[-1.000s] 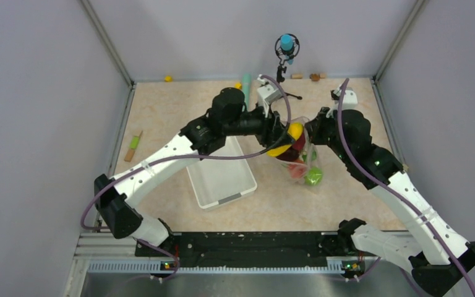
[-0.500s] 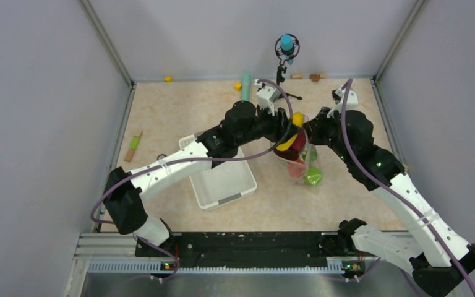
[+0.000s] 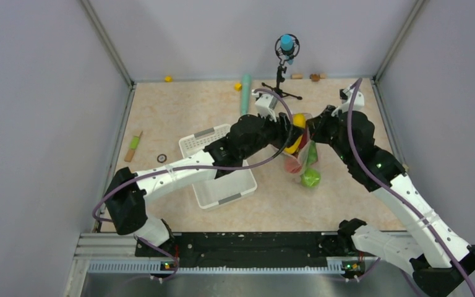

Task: Place the food in the zip-top bag and seal the zipper
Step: Place the fake fruit in the zipper food storage bag.

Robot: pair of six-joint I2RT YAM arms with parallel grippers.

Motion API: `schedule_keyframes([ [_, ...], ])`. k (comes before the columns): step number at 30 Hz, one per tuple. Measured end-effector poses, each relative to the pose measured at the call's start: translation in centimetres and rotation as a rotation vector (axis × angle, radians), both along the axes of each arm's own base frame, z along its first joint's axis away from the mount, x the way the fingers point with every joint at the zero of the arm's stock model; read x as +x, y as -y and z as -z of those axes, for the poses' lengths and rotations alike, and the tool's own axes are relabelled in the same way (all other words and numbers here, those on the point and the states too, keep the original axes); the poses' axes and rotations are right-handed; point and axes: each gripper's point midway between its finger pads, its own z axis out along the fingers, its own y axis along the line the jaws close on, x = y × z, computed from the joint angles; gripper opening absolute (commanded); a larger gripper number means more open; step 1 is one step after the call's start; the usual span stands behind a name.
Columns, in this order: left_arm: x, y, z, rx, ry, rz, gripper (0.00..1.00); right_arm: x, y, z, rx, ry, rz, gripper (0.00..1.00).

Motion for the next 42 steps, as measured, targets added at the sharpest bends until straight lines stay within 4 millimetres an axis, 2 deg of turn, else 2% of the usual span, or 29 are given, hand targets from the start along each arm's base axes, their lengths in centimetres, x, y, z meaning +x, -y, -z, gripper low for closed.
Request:
schedule_keyframes([
  [7, -1.9, 1.0, 1.0, 0.012, -0.015, 0.057, 0.01, 0.1, 0.9, -0.1, 0.034, 0.004, 0.068, 0.00],
  [9, -2.5, 1.3, 1.3, 0.022, -0.021, 0.073, 0.08, 0.1, 0.9, -0.2, 0.046, 0.007, 0.072, 0.00],
  [12, -3.1, 1.5, 1.6, 0.032, -0.025, 0.095, 0.29, 0.2, 0.9, -0.4, 0.056, 0.009, 0.075, 0.00],
  [17, -3.2, 1.4, 2.3, 0.061, -0.031, 0.101, 0.51, 0.2, 0.8, -0.5, 0.065, 0.012, 0.076, 0.00],
  [20, -3.2, 1.1, 2.9, 0.091, -0.036, 0.093, 0.63, 0.2, 0.8, -0.5, 0.065, 0.013, 0.076, 0.00],
  [23, -3.2, 0.7, 3.1, 0.113, -0.031, 0.086, 0.70, 0.2, 0.8, -0.5, 0.064, 0.014, 0.076, 0.00],
  [28, -3.6, -0.3, 2.1, 0.124, -0.017, 0.086, 0.77, 0.0, 1.1, -0.8, 0.068, 0.024, 0.081, 0.00],
  [36, -4.3, -1.5, -1.0, 0.114, 0.034, 0.100, 0.89, -0.3, 1.4, -1.0, 0.062, 0.033, 0.083, 0.00],
  [42, -3.2, -4.3, -1.8, 0.179, 0.042, -0.026, 0.94, -0.4, 1.3, -0.9, 0.042, 0.034, 0.064, 0.00],
])
